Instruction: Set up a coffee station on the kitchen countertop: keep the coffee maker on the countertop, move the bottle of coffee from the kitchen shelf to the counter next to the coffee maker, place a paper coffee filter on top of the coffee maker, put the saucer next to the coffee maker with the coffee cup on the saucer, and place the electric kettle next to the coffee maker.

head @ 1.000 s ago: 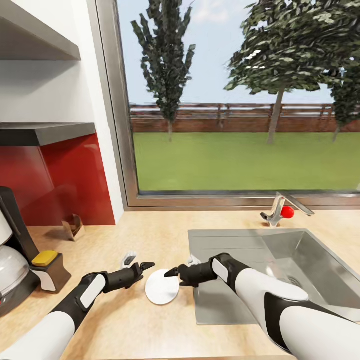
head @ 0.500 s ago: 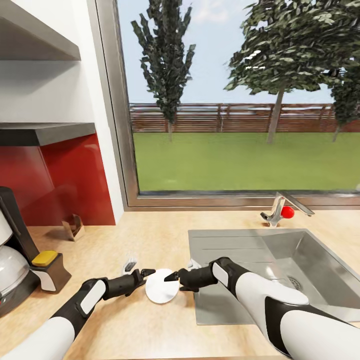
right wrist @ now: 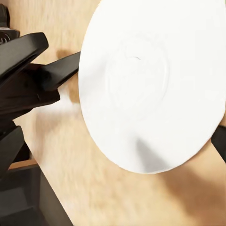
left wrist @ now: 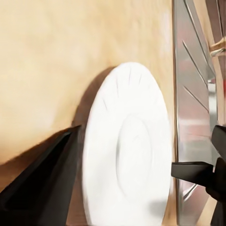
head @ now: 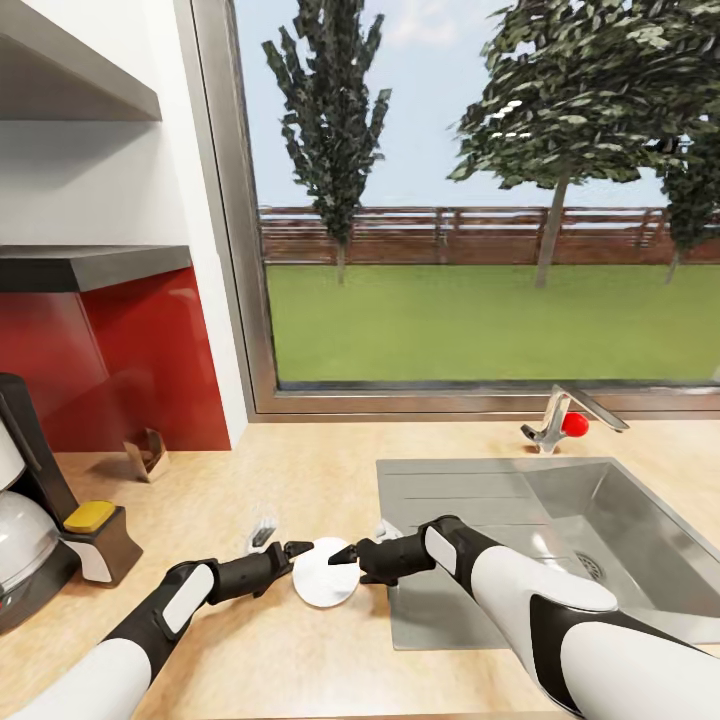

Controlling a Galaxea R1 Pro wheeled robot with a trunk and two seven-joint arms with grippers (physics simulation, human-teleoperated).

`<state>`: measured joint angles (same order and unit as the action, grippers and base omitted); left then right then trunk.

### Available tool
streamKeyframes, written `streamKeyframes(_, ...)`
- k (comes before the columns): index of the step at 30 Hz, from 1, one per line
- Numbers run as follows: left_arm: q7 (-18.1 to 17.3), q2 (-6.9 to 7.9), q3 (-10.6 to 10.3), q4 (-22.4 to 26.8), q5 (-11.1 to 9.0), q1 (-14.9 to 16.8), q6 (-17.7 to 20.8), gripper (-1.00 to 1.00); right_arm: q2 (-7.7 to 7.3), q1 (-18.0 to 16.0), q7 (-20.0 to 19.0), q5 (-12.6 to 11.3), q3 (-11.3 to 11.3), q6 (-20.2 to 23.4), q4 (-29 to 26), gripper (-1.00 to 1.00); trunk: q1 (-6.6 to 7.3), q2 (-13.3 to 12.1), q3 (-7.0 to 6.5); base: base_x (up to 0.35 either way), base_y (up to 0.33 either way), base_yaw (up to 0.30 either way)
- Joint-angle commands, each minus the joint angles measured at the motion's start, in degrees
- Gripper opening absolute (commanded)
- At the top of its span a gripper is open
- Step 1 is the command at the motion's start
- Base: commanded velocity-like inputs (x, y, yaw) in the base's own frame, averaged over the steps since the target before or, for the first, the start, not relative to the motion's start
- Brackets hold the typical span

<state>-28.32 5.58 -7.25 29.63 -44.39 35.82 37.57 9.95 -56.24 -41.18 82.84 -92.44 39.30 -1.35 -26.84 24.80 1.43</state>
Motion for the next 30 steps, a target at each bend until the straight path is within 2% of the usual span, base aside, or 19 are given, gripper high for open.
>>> streamKeyframes(1, 0.0, -0.15, -0.3, 0.0, -0.1, 0.0, 0.1, 1.0, 0.05, -0.1, -0.3, 0.6, -0.5, 0.2, -0.1, 1.0, -0.04, 0.1, 0.14, 0.0, 0.0, 0.0)
streamKeyframes(10, -0.1, -0.91, -0.3, 0.3, -0.2, 0.0, 0.1, 1.0, 0.05, -0.1, -0.3, 0.6, -0.5, 0.2, -0.1, 1.0, -0.04, 0.1, 0.14, 0.0, 0.0, 0.0)
streamKeyframes(16, -0.1, -2.64, -0.3, 0.6, -0.1, 0.0, 0.1, 1.0, 0.05, 0.0, -0.3, 0.6, -0.5, 0.2, -0.1, 1.0, -0.04, 0.1, 0.14, 0.0, 0.0, 0.0)
streamKeyframes(30, -0.1, -2.82, -0.3, 0.7, -0.1, 0.0, 0.1, 1.0, 0.05, 0.0, -0.3, 0.6, -0.5, 0.2, -0.1, 1.0, -0.04, 0.1, 0.14, 0.0, 0.0, 0.0)
